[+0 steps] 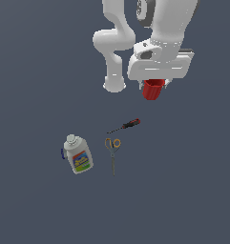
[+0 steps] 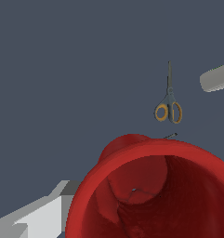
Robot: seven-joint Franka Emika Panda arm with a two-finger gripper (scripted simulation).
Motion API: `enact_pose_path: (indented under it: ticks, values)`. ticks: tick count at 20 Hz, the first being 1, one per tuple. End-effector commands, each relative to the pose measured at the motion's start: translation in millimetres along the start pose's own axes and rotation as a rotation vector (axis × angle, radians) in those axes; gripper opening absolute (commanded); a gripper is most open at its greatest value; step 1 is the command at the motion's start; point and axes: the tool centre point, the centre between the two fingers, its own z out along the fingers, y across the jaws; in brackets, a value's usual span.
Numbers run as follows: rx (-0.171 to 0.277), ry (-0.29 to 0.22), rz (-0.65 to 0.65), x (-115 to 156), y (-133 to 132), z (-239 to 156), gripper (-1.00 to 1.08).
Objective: Pick up a designated object from a clutter of objects.
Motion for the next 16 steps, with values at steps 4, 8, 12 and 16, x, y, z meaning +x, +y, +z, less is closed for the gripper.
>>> enact_pose_path:
  ticks: [4,8,12,16]
  values:
    - [0.0,0.0,0.001,-12.0,0.6,-41.6,-1.0]
    - [0.0,0.0,0.001,-17.5,0.7,-62.5,-1.0]
    - [0.0,0.0,0.001,-20.4,0.7,-75.6,-1.0]
    - [0.0,0.0,0.001,-21.1,0.6,-81.2,-1.0]
